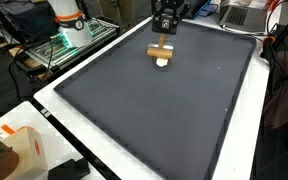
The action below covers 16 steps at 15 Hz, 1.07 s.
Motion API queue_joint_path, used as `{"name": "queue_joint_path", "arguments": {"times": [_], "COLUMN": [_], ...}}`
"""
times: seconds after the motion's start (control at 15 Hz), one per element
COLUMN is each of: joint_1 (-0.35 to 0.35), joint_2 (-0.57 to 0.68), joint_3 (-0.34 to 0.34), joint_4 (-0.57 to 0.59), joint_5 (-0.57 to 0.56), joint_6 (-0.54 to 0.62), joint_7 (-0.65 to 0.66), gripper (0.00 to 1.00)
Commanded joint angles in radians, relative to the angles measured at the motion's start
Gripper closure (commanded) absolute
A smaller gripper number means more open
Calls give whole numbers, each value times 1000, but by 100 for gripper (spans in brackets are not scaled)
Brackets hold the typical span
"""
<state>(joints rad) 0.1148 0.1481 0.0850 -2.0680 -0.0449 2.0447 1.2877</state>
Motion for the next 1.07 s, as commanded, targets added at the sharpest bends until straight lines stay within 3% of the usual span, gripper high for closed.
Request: {"name": "queue_joint_path", "arguments": {"times": [0.0,0.13,0.2,0.4,0.6,0.73,0.8,0.87,1.0], "joint_1": [-4,-8,-5,-10,-17,-23,-30,-41,-52], "joint_2": [-45,-183,-229,-349,-467,-526,-547,-484,-522], "joint_3": [0,-3,-5,6,13,13,9,30,30], "joint_4": [-40,-117,-138,-133,-126,-131,-143,-93,-108], "joint_5": [87,96,47,-59,-87,-108,-127,-89,-100], "joint_6": [-25,11,20,-144,-322,-374,-331,-356,-353], "joint_7": [-76,-130,-165,-271,-444,-568,-622,-537,-600], "gripper": [77,77,77,77,77,77,77,52,52]}}
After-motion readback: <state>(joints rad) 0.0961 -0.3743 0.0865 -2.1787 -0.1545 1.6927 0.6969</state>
